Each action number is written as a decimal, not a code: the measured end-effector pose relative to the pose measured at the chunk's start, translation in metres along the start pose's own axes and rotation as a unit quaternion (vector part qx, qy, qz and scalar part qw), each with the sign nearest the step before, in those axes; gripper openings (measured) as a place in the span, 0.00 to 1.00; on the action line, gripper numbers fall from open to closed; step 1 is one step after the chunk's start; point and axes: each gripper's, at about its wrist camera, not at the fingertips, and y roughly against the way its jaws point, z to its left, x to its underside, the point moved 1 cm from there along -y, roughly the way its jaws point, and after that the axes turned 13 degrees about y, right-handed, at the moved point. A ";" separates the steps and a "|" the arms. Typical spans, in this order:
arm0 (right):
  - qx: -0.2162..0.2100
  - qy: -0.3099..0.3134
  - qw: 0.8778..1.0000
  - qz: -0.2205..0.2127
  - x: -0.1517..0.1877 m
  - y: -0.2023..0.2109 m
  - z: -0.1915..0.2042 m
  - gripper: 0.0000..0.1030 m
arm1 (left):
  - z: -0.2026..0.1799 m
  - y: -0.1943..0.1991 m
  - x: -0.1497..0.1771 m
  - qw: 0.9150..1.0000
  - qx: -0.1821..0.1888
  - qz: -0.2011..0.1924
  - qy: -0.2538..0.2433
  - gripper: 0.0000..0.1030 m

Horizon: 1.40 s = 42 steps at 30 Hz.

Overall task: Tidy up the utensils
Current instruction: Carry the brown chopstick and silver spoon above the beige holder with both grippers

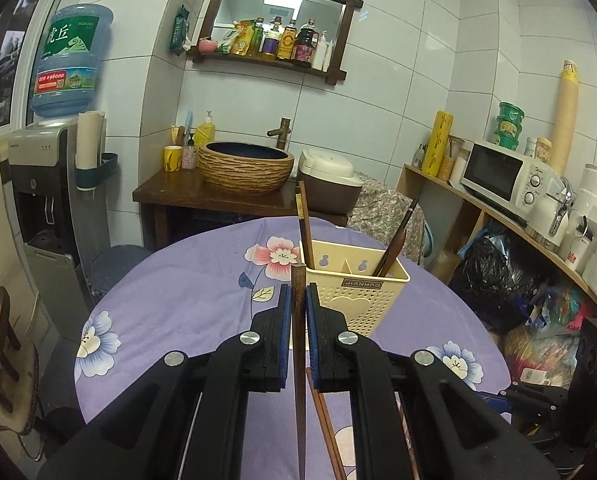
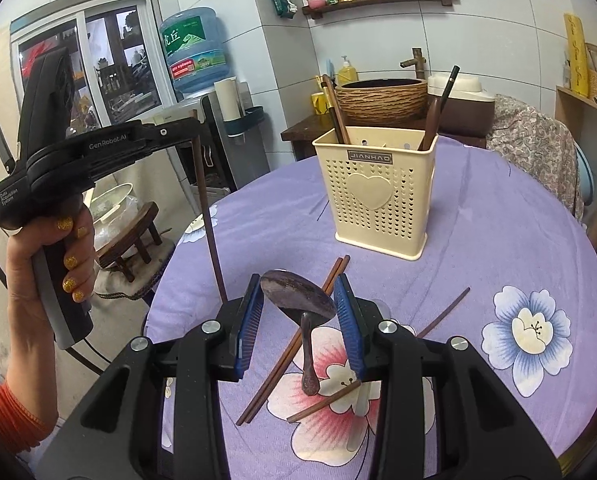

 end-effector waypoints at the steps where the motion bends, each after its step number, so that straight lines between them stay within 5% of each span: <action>1: -0.003 0.001 1.000 -0.001 -0.001 0.000 0.000 0.36 | 0.000 0.002 0.001 1.000 0.000 -0.001 -0.001 0.08; 16: -0.006 0.010 1.000 -0.015 -0.028 -0.003 -0.013 0.36 | -0.011 0.003 -0.030 0.999 0.039 0.011 -0.001 0.08; 21: 0.006 0.002 0.999 -0.047 -0.073 0.001 -0.034 0.36 | -0.029 0.009 -0.080 0.998 0.061 -0.016 0.007 0.08; 31: 0.121 0.016 0.985 -0.119 -0.180 -0.004 -0.076 0.36 | -0.071 -0.026 -0.168 0.993 0.044 -0.110 0.025 0.08; 42: 0.163 0.007 0.983 -0.081 -0.146 -0.078 -0.095 0.36 | -0.061 -0.094 -0.125 0.994 -0.008 -0.113 -0.004 0.08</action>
